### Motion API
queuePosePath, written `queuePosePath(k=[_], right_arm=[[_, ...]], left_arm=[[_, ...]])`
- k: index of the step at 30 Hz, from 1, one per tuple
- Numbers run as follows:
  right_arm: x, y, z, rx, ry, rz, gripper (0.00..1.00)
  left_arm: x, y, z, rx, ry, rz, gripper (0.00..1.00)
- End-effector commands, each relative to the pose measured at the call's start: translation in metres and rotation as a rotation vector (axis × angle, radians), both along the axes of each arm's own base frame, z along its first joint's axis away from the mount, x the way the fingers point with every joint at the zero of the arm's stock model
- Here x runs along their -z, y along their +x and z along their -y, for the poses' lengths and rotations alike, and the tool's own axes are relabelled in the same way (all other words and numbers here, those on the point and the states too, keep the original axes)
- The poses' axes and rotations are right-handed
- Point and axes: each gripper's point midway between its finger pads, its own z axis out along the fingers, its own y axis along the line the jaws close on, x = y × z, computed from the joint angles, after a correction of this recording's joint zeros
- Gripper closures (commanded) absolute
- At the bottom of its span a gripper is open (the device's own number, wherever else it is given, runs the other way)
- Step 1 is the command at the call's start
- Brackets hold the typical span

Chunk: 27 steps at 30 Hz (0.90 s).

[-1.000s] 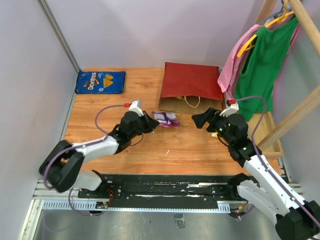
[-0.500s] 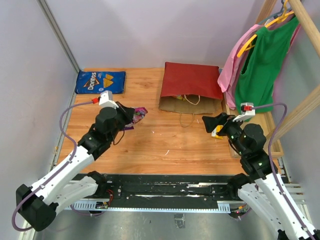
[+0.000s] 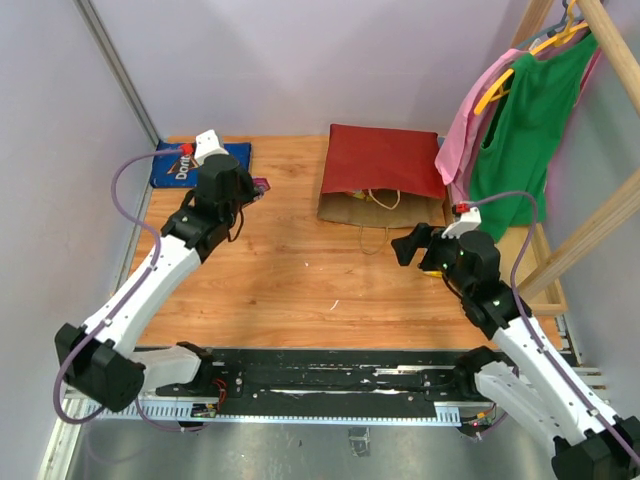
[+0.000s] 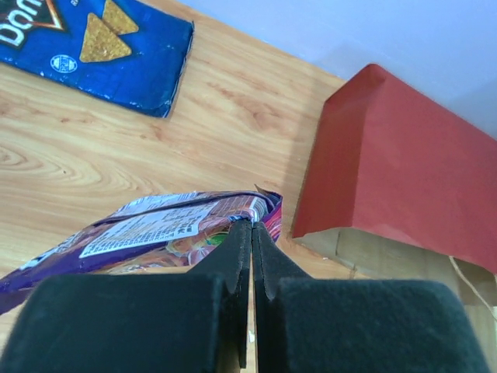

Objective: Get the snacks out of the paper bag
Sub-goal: Place the snack at the center of the board.

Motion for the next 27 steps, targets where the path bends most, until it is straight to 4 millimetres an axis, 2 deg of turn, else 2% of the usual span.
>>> queuePosePath(k=[1,7,12,17,21,27], right_arm=[[-0.002,0.011,-0.011,-0.028,-0.003,0.034,0.06],[0.005,0.027,-0.022,-0.048,-0.026,-0.027,0.06],[0.008,0.040,-0.024,-0.041,-0.066,-0.047,0.05],[0.005,0.042,-0.023,-0.054,-0.110,-0.061,0.05],[0.011,0.046,-0.016,-0.015,-0.138,-0.059,0.04],[-0.007,0.050,-0.023,-0.034,-0.100,-0.036,0.04]], left_arm=[[-0.005,0.016,0.005,0.005,0.036,-0.053,1.00],[0.015,0.030,0.016,0.033,0.079,-0.158,1.00],[0.027,0.027,0.032,0.114,0.046,-0.182,0.99],[0.030,0.021,0.029,0.103,0.024,-0.175,0.99],[0.030,0.019,0.032,0.108,0.001,-0.178,1.00],[0.047,0.021,0.016,0.022,0.048,-0.223,0.99]])
